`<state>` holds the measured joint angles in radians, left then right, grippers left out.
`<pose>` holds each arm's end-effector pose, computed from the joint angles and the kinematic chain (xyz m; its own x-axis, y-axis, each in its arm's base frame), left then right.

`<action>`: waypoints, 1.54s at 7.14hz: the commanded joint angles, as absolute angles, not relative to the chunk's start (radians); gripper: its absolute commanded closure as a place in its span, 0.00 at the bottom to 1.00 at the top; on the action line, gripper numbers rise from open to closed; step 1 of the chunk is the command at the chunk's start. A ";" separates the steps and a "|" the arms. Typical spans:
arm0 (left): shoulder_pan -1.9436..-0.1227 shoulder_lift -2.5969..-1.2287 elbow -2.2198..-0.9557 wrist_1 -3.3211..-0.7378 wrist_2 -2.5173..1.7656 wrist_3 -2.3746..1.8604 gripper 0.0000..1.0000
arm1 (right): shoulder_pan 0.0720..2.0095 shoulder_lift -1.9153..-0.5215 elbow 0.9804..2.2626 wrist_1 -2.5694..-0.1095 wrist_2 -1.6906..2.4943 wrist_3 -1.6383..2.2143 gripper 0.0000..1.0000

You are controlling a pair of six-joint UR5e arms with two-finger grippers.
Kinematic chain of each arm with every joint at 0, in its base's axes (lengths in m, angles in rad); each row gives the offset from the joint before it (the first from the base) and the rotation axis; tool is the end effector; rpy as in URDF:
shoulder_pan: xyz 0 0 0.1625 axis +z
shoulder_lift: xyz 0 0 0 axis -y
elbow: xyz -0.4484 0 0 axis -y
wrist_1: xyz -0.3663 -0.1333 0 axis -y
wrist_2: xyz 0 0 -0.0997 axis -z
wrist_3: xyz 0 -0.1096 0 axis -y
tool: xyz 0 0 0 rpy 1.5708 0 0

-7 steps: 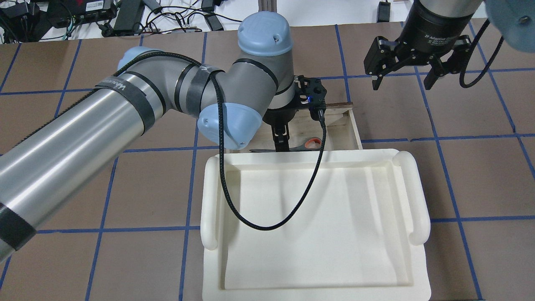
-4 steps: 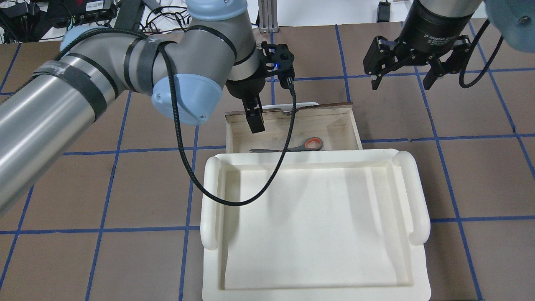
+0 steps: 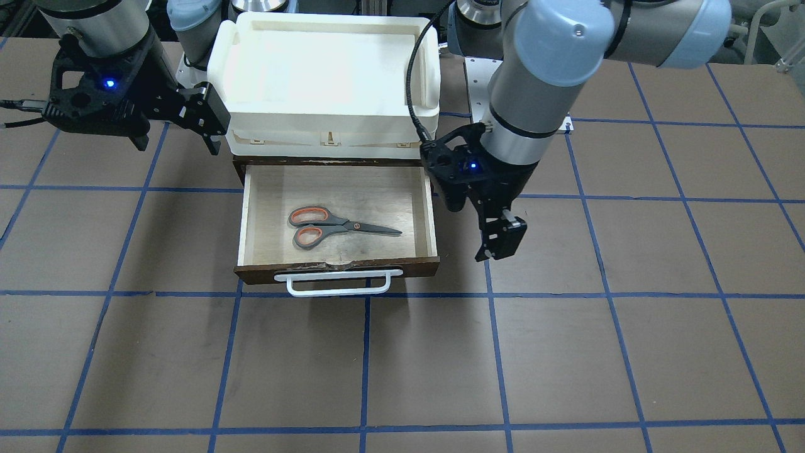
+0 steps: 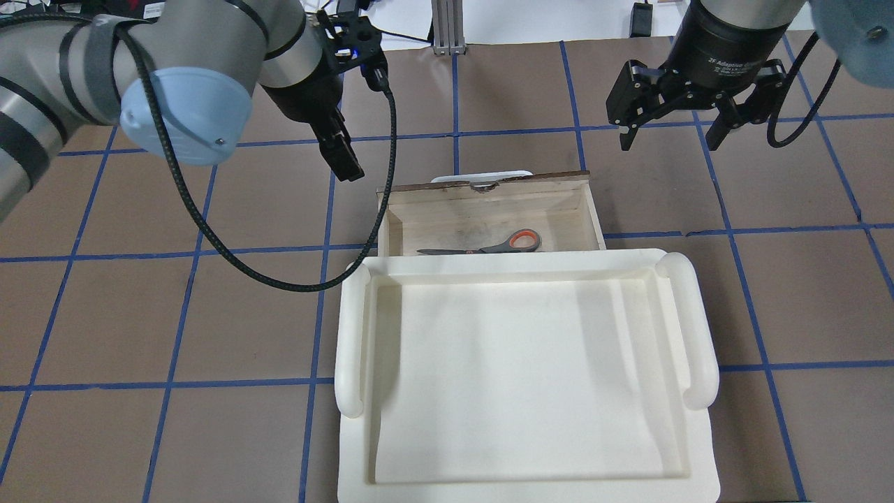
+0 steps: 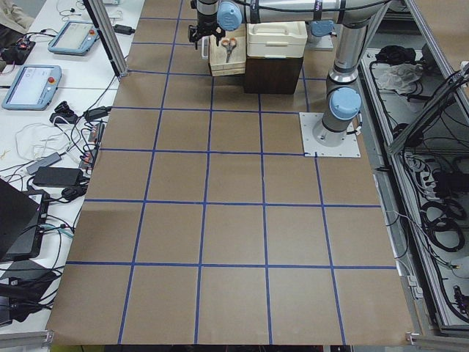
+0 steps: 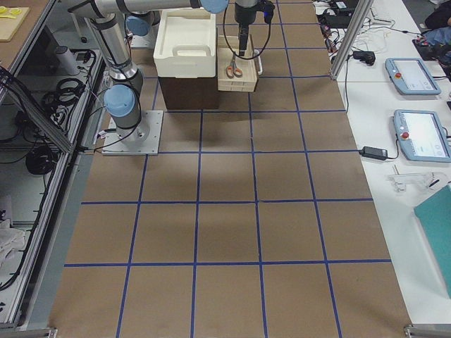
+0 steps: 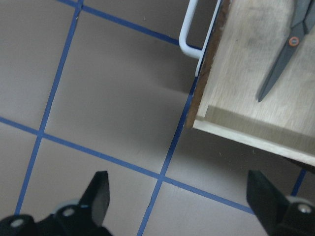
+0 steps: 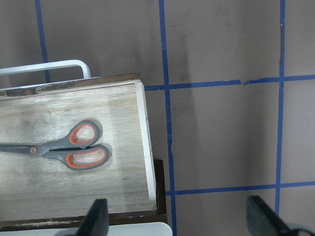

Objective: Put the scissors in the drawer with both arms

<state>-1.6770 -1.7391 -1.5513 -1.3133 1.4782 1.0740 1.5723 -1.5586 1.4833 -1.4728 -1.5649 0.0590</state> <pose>-0.2007 -0.5300 0.4526 -0.3787 0.9241 -0.0516 0.9197 0.3696 -0.1325 0.1346 -0.4677 0.5266 -0.9983 0.0576 -0.0045 0.0575 0.9981 0.0230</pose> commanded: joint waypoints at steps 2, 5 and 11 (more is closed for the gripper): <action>-1.516 -1.686 -1.552 -1.380 1.477 1.060 0.00 | 1.572 -1.559 1.485 -1.471 -1.565 0.058 0.00; -1.496 -1.628 -1.555 -1.399 1.496 0.813 0.00 | 1.572 -1.559 1.485 -1.467 -1.566 0.055 0.00; -1.552 -1.546 -1.559 -1.540 1.534 0.120 0.00 | 1.572 -1.559 1.522 -1.489 -1.565 0.040 0.00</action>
